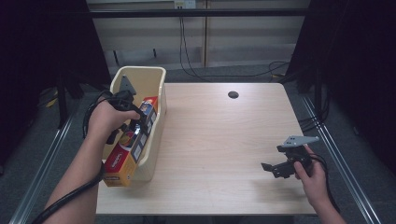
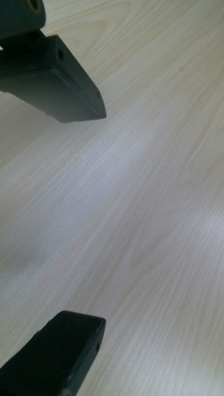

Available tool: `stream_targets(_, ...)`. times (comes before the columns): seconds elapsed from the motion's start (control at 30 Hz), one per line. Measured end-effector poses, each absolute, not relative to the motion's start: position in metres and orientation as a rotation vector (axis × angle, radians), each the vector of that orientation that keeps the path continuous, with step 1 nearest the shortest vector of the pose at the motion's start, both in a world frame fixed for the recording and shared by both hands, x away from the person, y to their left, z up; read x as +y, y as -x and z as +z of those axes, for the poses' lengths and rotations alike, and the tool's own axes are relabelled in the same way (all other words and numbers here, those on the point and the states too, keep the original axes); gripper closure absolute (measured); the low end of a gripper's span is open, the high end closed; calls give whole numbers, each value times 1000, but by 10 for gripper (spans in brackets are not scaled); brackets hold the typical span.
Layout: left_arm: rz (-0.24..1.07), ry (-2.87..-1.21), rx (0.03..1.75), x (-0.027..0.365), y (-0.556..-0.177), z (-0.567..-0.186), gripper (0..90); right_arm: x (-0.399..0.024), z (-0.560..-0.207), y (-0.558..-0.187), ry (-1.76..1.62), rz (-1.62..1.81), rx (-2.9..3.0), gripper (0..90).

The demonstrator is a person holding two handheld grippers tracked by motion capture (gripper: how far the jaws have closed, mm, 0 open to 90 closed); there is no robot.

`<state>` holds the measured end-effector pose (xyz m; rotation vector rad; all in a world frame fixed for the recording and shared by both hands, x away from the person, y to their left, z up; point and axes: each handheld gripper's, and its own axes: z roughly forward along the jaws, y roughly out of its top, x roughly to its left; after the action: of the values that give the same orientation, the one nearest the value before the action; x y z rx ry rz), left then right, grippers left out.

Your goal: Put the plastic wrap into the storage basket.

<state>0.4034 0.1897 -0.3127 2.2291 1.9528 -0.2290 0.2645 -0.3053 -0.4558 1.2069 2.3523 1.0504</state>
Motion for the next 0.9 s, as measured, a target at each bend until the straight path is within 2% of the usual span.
stream_targets(0.9, -245, -2191, 2008, 189, -407, -327, 400, -304, -457, -265, -1202, 1045, 2358, 20)
